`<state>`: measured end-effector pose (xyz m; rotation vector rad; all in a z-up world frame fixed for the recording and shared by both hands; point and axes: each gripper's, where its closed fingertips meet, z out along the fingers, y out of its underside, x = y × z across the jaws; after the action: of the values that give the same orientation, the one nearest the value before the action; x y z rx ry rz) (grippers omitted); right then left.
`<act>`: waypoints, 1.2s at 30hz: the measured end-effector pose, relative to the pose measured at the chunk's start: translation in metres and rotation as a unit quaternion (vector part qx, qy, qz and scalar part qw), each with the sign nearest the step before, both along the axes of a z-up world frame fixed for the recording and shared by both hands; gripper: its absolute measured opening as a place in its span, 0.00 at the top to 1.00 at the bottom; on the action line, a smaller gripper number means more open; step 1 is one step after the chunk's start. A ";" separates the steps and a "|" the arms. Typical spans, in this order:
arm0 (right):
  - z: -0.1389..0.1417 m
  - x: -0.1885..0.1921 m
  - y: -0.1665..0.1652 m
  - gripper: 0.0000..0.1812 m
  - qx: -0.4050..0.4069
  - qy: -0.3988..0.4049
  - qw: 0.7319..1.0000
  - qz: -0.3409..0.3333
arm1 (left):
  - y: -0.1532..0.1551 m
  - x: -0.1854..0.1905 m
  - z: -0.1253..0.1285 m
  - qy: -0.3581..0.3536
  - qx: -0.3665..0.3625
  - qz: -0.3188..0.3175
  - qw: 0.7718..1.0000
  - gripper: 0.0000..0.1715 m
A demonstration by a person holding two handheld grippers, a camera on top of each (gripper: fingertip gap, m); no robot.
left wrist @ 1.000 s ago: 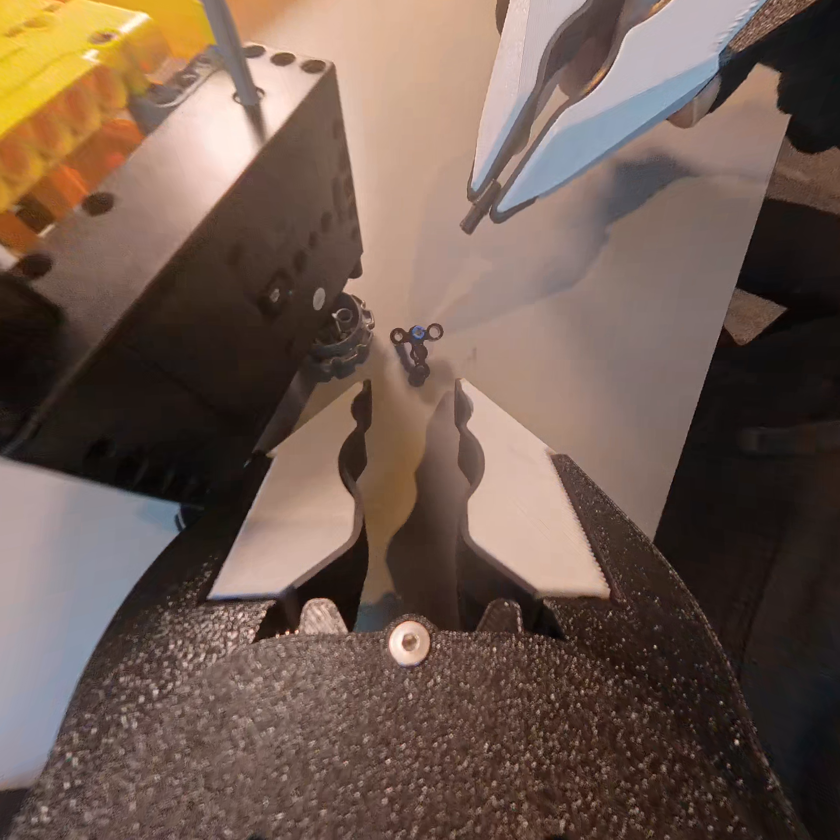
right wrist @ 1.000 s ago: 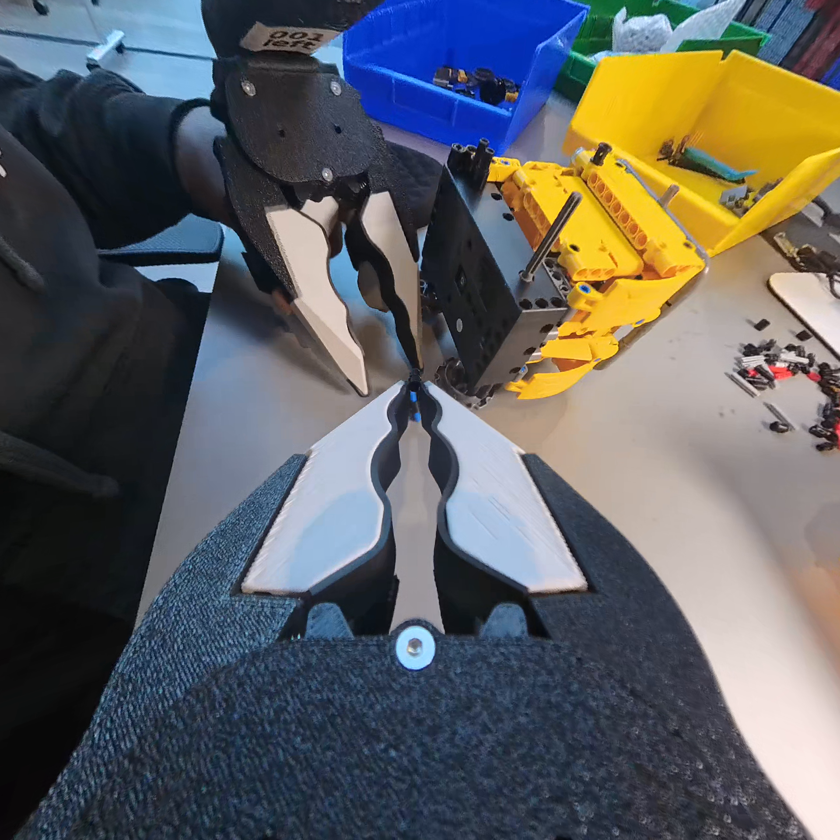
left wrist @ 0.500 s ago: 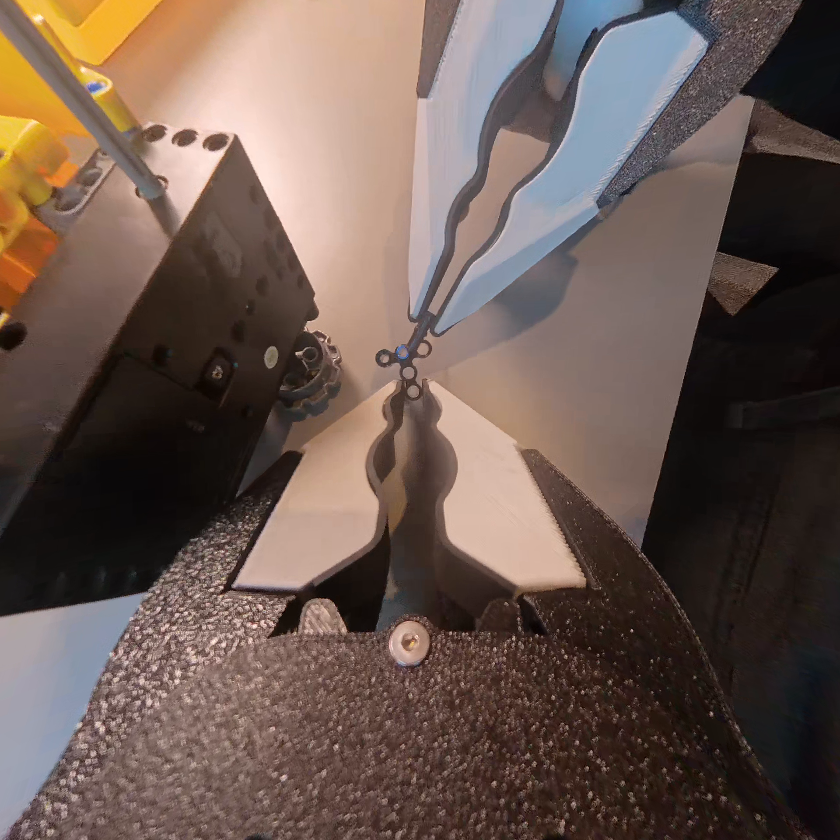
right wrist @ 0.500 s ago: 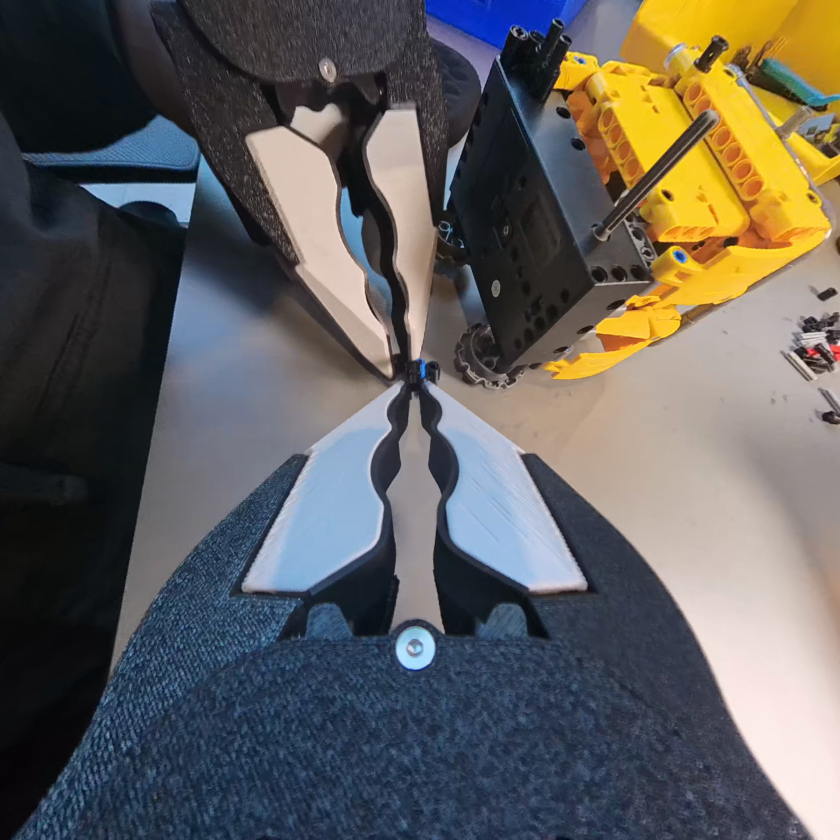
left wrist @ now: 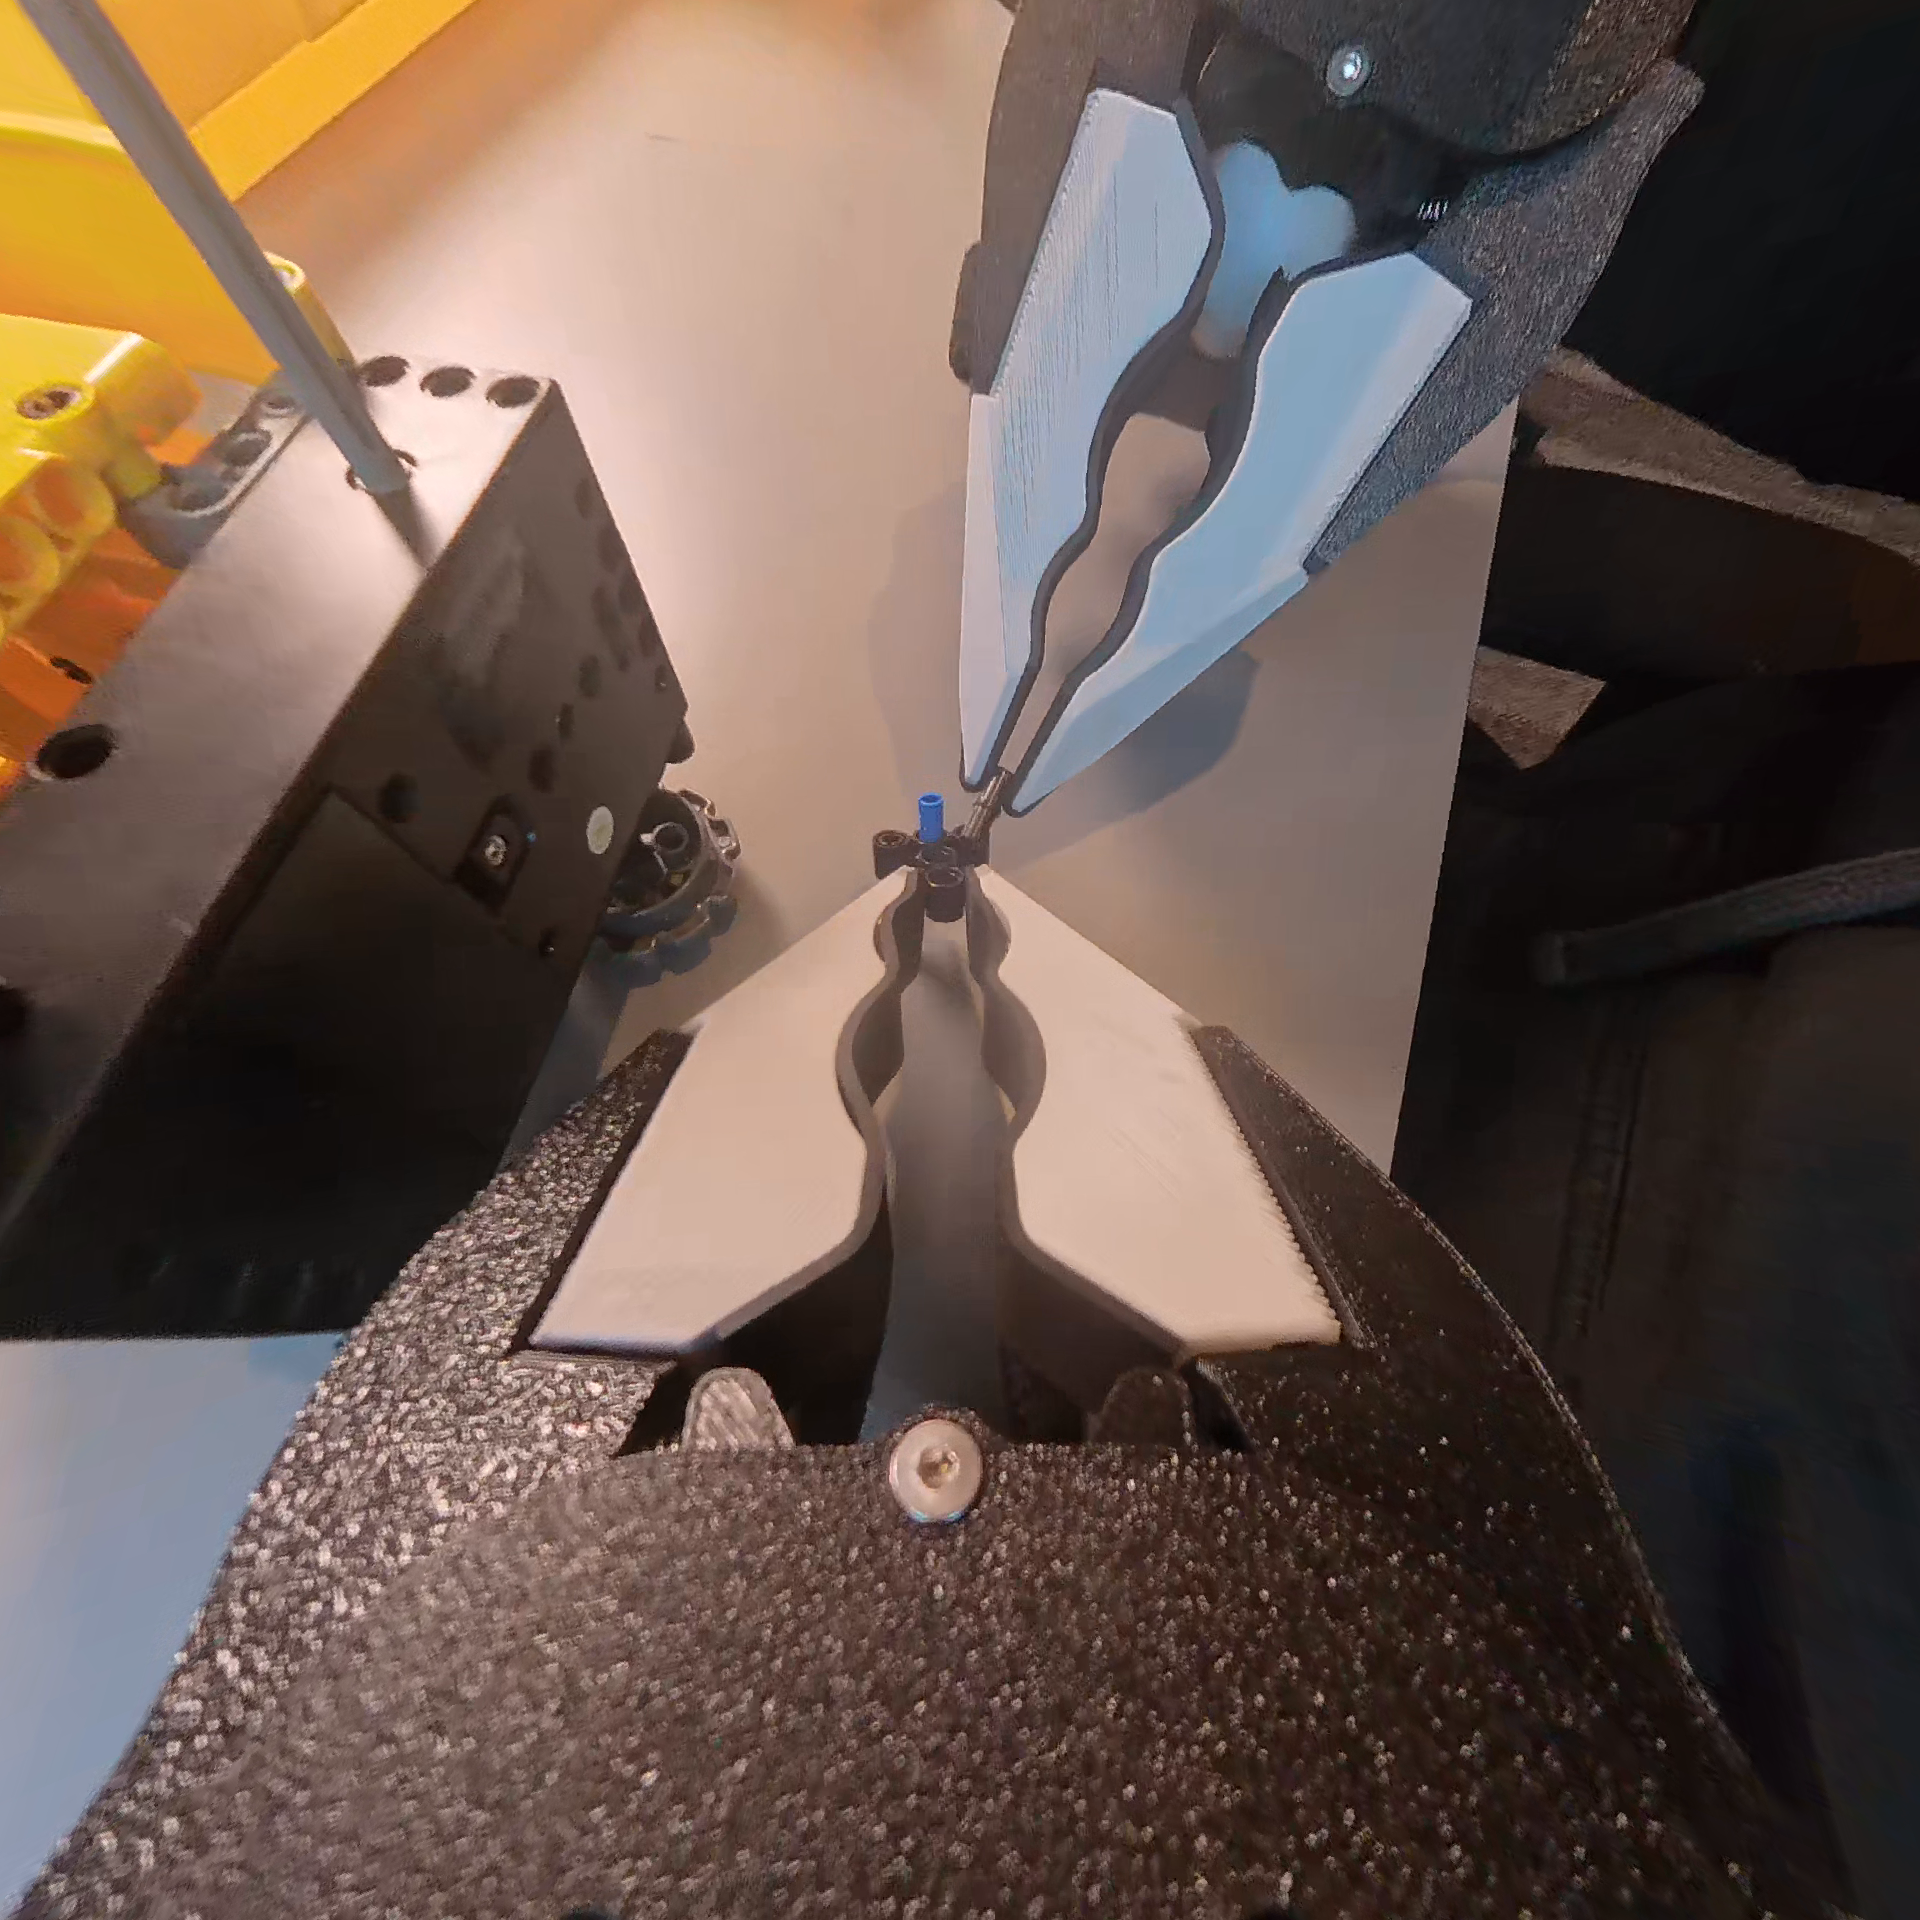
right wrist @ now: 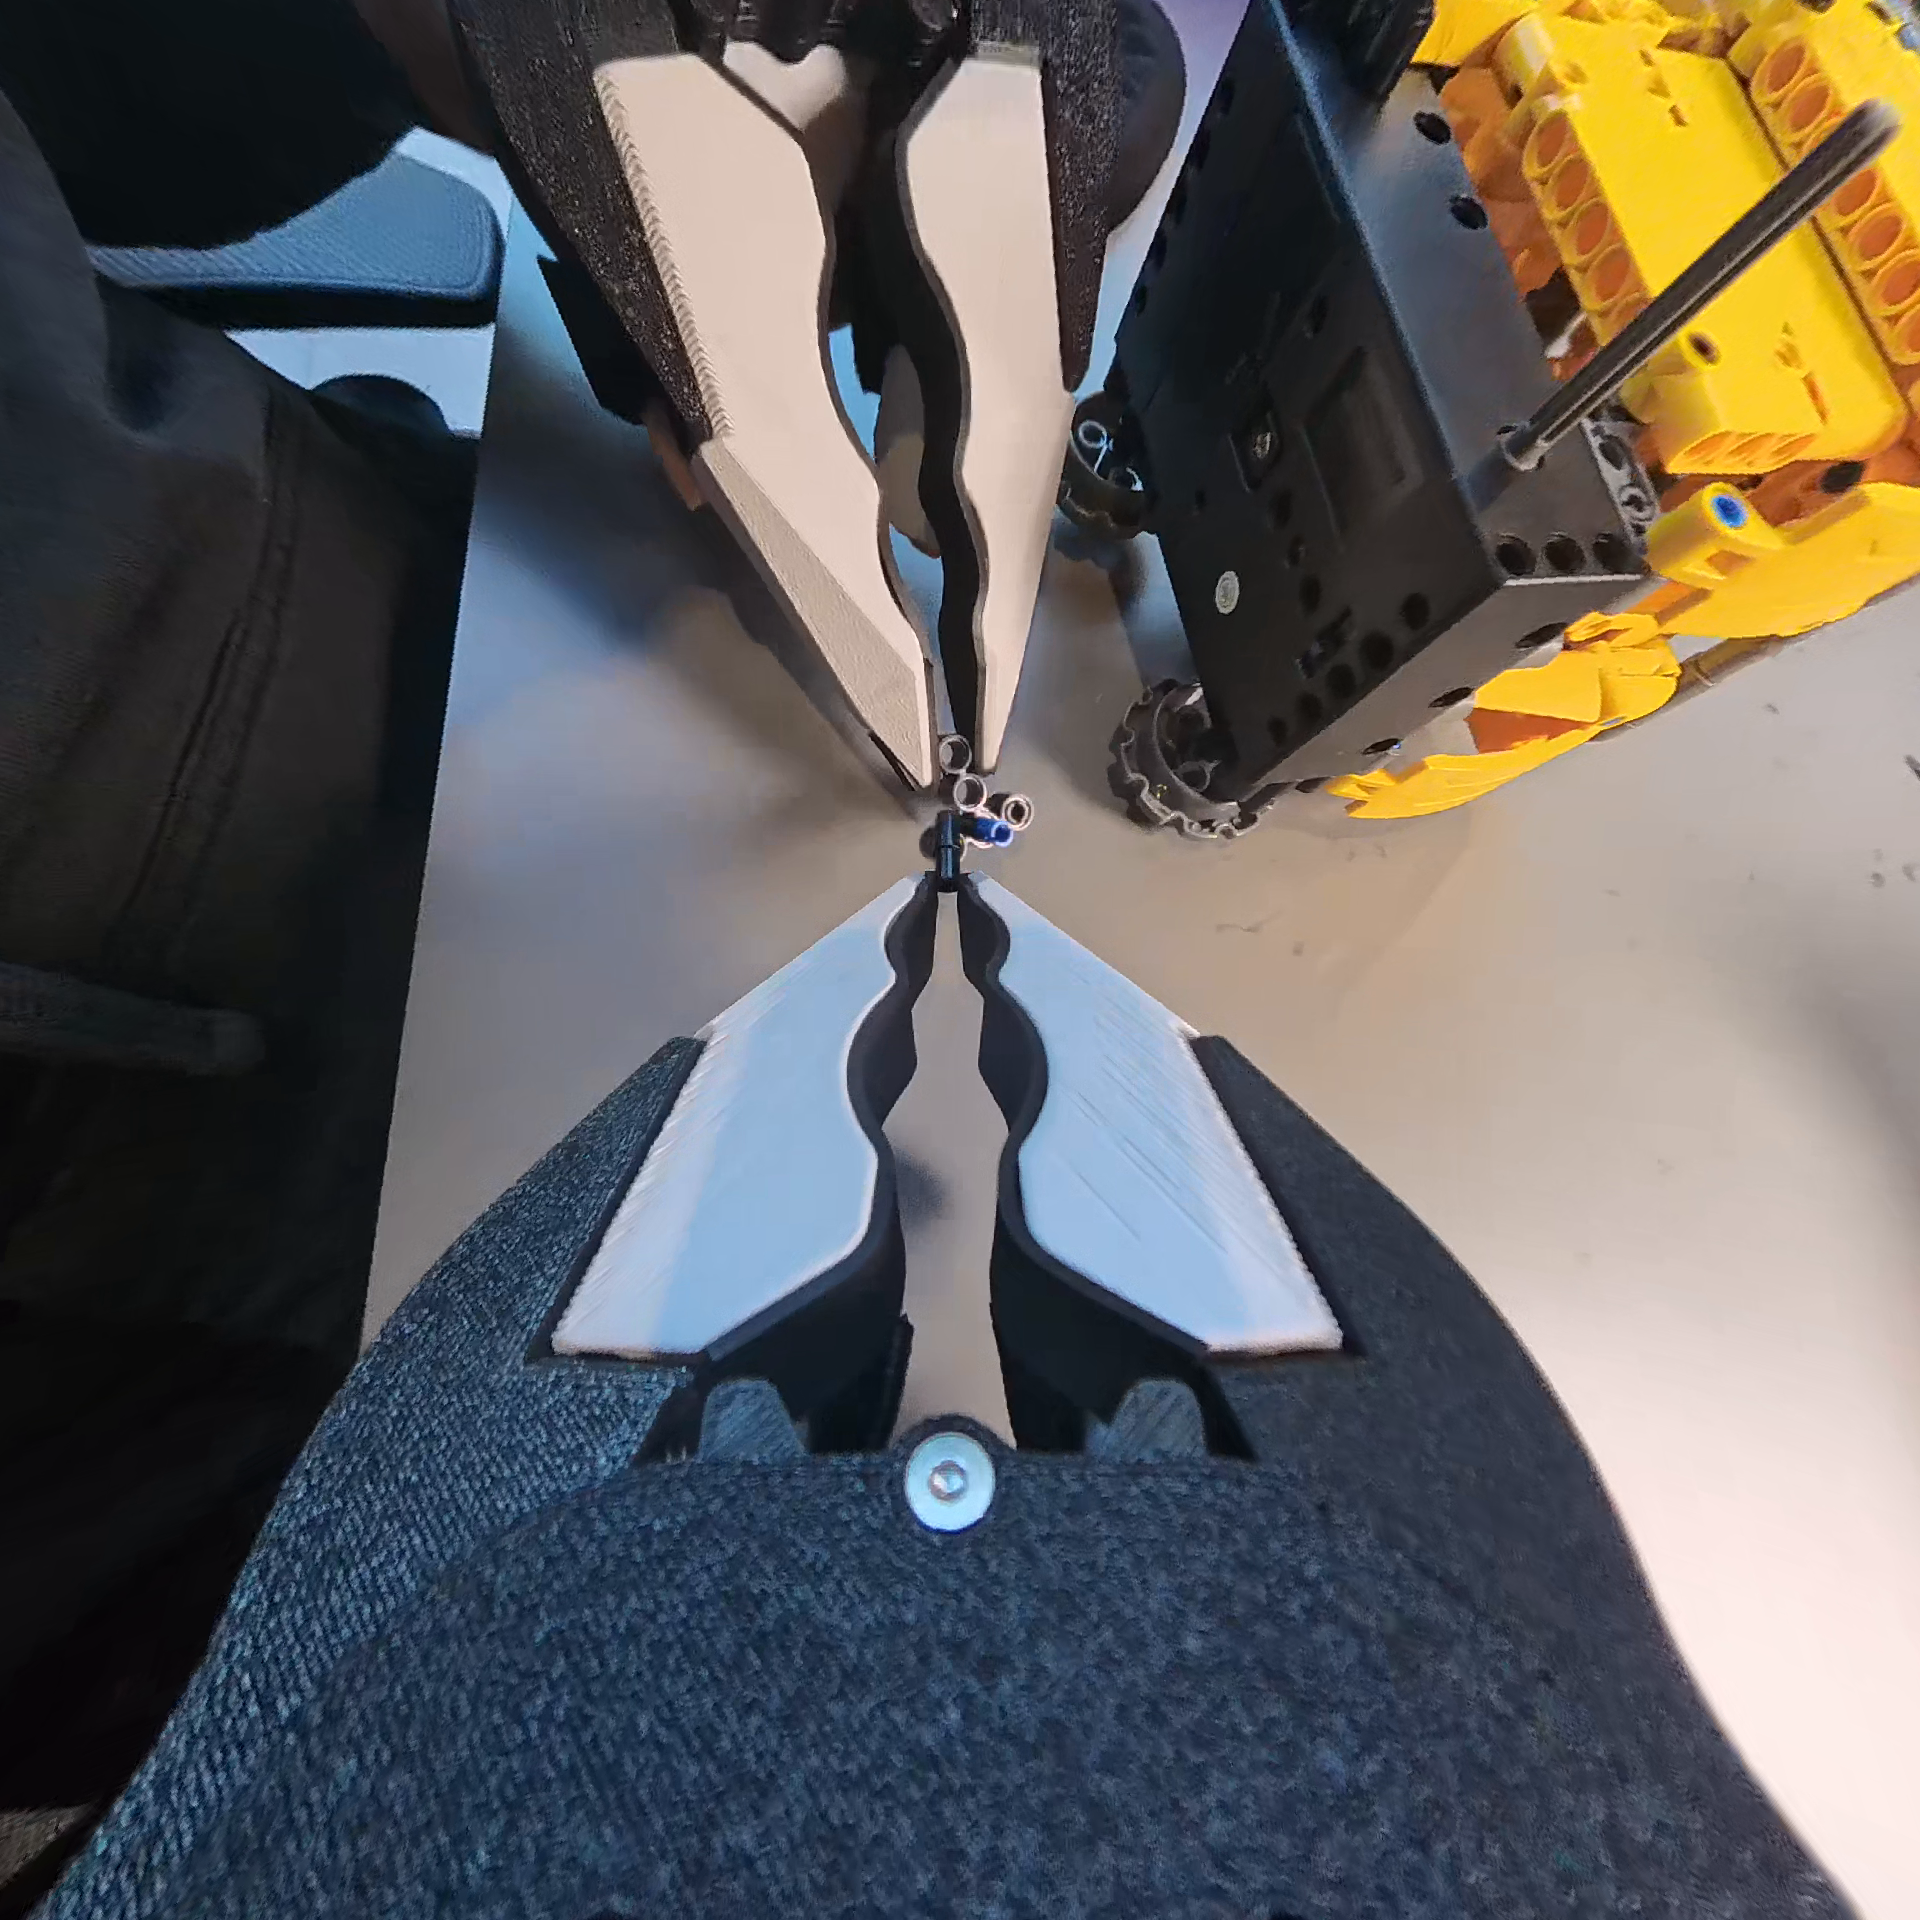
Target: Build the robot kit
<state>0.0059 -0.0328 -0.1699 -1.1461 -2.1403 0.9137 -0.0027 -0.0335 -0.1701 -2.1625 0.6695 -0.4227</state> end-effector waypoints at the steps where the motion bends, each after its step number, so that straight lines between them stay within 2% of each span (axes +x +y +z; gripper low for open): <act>1: -0.001 0.001 0.001 0.98 0.006 -0.006 1.000 0.002 | -0.001 -0.001 -0.003 0.009 -0.003 0.000 1.000 0.97; 7: -0.006 0.015 0.013 0.98 0.043 -0.049 0.998 0.021 | -0.004 -0.001 -0.007 0.038 -0.015 -0.022 0.999 0.97; 10: -0.003 0.013 0.013 0.98 0.041 -0.046 0.998 0.027 | -0.001 0.001 -0.008 0.046 -0.012 -0.027 0.999 0.96; 16: 0.004 0.006 0.004 0.98 0.013 -0.018 0.999 0.037 | -0.002 0.002 -0.002 0.035 0.002 -0.032 0.999 0.93; 22: 0.017 0.004 -0.008 0.98 -0.008 0.016 0.998 0.053 | -0.014 0.015 0.014 0.004 0.039 -0.066 0.997 0.92; 26: 0.025 0.004 -0.015 0.98 -0.012 0.030 0.997 0.067 | -0.016 0.020 0.020 0.004 0.056 -0.076 0.996 0.98; 31: 0.034 0.008 -0.018 0.98 -0.027 0.052 0.996 0.074 | -0.019 0.024 0.028 -0.012 0.080 -0.088 0.993 0.99; 36: 0.045 0.012 -0.025 0.97 -0.080 0.077 0.990 0.081 | -0.024 0.029 0.036 -0.041 0.091 -0.100 0.990 0.99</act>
<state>0.0180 -0.0577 -0.1250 -0.9511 -2.0854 1.2263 0.0266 -0.0574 -0.1341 -1.9045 0.8482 -0.5327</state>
